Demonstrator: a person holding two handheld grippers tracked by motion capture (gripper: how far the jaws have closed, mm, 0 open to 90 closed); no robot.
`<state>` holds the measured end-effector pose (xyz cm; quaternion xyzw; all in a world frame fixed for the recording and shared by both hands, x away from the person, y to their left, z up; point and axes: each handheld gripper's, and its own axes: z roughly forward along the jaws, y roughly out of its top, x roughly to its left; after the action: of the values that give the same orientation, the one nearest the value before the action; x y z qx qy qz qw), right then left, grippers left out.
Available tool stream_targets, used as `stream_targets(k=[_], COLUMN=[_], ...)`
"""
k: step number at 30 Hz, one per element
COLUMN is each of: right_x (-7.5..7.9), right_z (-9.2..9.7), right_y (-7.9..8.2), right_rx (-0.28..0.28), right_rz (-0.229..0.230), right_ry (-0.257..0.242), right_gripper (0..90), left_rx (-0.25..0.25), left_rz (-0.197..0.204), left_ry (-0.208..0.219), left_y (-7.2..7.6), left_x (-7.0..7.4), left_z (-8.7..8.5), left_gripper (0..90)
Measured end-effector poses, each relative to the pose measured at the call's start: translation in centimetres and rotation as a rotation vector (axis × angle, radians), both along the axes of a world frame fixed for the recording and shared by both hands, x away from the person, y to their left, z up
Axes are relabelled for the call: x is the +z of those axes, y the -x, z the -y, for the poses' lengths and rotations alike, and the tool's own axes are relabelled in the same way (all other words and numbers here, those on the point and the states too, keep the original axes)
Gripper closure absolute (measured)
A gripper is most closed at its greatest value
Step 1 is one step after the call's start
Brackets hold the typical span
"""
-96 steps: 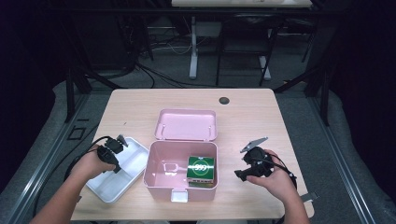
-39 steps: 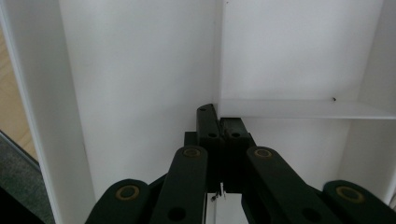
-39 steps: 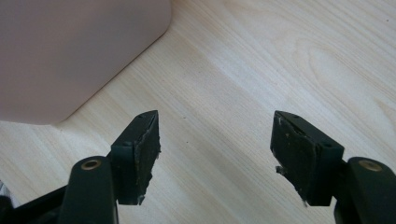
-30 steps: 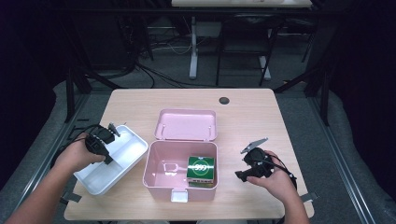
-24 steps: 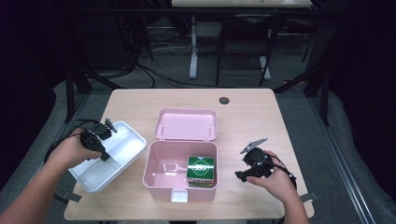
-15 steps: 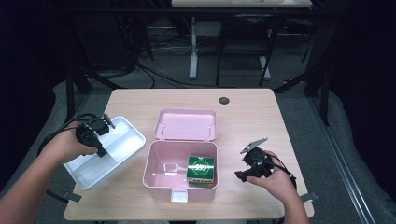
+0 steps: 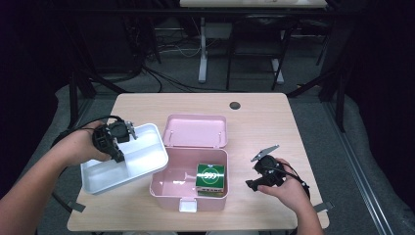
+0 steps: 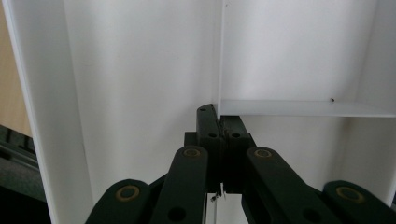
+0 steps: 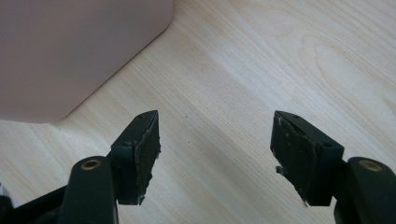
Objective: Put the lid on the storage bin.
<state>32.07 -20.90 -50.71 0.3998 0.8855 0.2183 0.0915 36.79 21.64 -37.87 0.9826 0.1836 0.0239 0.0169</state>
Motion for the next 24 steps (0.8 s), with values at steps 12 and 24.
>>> stream_targets(k=[12, 24], right_x=[0.0, 0.1], right_z=[0.0, 0.2], right_y=[0.0, 0.1], right_rx=[-0.005, -0.002], right_rz=[0.013, 0.01], right_ry=[-0.014, -0.018], right_gripper=[32.8, 32.9], left_rx=[-0.169, -0.309], left_rz=[0.018, -0.006], left_ry=[-0.025, 0.0], left_y=[0.4, 0.8], left_x=[0.6, -0.9], left_z=[6.1, 12.4], left_gripper=[89.1, 89.1])
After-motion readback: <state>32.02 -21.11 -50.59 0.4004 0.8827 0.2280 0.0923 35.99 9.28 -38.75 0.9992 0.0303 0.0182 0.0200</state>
